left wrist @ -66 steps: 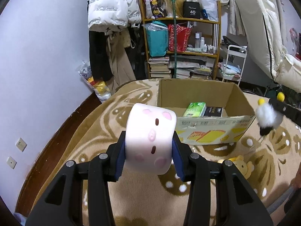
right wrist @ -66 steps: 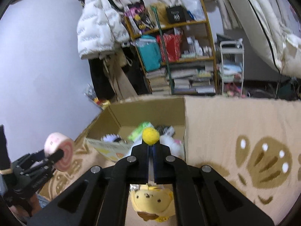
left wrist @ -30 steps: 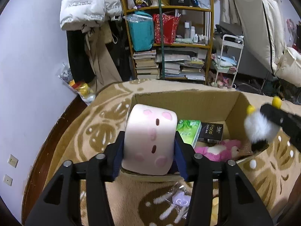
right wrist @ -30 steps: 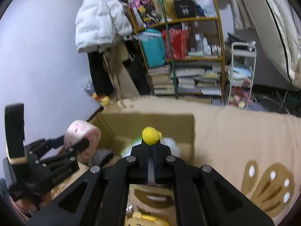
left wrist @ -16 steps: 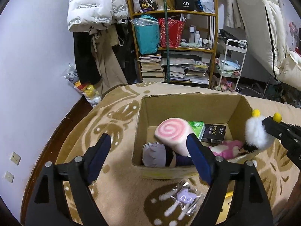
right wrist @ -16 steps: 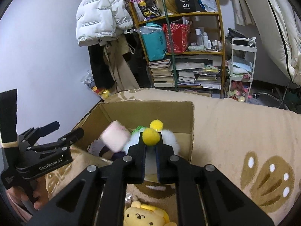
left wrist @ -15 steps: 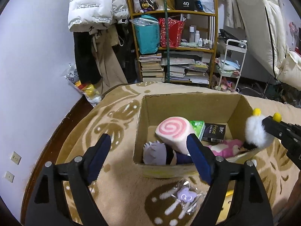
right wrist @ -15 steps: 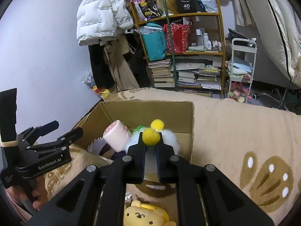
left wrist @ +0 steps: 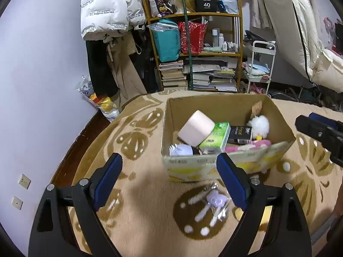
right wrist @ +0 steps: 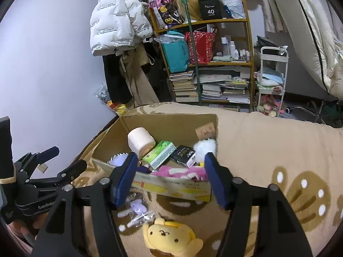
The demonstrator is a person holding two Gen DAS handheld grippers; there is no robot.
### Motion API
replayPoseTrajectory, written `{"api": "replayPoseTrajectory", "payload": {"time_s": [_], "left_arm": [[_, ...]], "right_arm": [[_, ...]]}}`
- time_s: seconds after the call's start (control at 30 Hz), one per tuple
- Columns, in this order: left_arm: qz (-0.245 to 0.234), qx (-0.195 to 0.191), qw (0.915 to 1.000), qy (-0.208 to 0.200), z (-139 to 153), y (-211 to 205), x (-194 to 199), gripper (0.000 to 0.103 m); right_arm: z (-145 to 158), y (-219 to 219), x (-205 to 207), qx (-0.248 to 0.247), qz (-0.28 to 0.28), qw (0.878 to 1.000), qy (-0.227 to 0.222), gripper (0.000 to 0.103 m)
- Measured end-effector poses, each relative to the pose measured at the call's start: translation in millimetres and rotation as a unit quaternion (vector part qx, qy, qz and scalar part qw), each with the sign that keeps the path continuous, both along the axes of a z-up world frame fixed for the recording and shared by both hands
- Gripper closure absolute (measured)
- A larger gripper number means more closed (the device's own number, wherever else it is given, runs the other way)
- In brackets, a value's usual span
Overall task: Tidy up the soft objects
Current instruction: 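Grasp the bagged lavender keychain with the left tool while the right tool grasps the yellow dog plush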
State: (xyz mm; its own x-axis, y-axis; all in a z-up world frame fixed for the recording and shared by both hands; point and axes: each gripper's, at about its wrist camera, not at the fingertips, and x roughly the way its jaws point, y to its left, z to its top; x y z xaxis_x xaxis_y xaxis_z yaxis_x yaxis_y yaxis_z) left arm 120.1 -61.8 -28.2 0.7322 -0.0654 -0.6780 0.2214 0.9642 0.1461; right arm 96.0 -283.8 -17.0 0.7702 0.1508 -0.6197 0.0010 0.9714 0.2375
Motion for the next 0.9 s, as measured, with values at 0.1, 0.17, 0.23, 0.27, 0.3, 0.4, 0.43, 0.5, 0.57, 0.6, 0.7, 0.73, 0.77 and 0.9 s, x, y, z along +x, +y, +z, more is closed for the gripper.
{"api": "replayPoseTrajectory", "payload": {"time_s": [0.1, 0.17, 0.23, 0.27, 0.3, 0.4, 0.43, 0.5, 0.57, 0.6, 0.7, 0.73, 0.77, 0.9], "left_arm": [[0.000, -0.008, 0.9998, 0.017, -5.6, 3.2, -7.3, 0.014], [0.001, -0.010, 0.9996, 0.026, -10.6, 4.9, -12.4, 0.014], [0.000, -0.006, 0.9995, 0.030, -15.3, 5.3, -18.2, 0.014], [-0.002, -0.002, 0.9995, 0.032, -16.4, 5.1, -20.4, 0.014], [-0.005, 0.002, 0.9994, 0.035, -17.3, 4.9, -23.8, 0.014], [-0.007, 0.000, 0.9990, 0.044, -19.0, 6.7, -31.2, 0.014], [-0.008, -0.004, 0.9987, 0.050, -20.4, 7.5, -34.5, 0.014], [-0.009, -0.002, 0.9982, 0.059, -22.8, 7.8, -38.0, 0.014], [-0.009, 0.006, 0.9980, 0.062, -24.3, 6.1, -41.4, 0.014], [-0.011, 0.007, 0.9979, 0.064, -24.7, 5.6, -42.8, 0.014], [-0.013, 0.008, 0.9976, 0.068, -25.9, 5.1, -46.2, 0.014], [-0.014, 0.010, 0.9974, 0.069, -27.0, 4.7, -47.2, 0.014], [-0.014, 0.011, 0.9973, 0.071, -28.1, 4.4, -48.0, 0.014], [-0.018, 0.017, 0.9968, 0.077, -31.7, 2.8, -48.9, 0.014]], "right_arm": [[1.6, -1.8, -12.7, -0.006, -0.014, 1.000, -0.003, 0.006], [0.7, -6.0, -21.1, 0.005, -0.022, 1.000, -0.003, 0.003], [-1.2, -9.7, -28.6, 0.015, -0.026, 1.000, 0.002, 0.003], [-2.0, -9.9, -30.9, 0.014, -0.028, 0.999, 0.004, 0.003], [-2.9, -9.9, -32.7, 0.011, -0.030, 0.999, 0.008, 0.002], [-7.2, -9.3, -40.1, 0.000, -0.032, 0.999, 0.018, 0.002], [-8.6, -9.6, -42.9, 0.001, -0.032, 0.999, 0.020, 0.002], [-10.8, -7.9, -46.8, 0.003, -0.032, 0.999, 0.025, 0.002], [-13.4, -6.5, -50.7, 0.001, -0.031, 0.999, 0.029, 0.002], [-14.9, -5.7, -53.0, -0.002, -0.032, 0.999, 0.030, 0.002], [-19.1, -4.6, -58.9, -0.001, -0.032, 0.999, 0.034, 0.002], [-20.5, -4.2, -60.5, 0.000, -0.031, 0.999, 0.035, 0.002], [-21.7, -3.8, -61.7, 0.001, -0.031, 0.999, 0.037, 0.002], [-26.6, -2.9, -62.7, -0.001, -0.031, 0.999, 0.043, 0.002]]}}
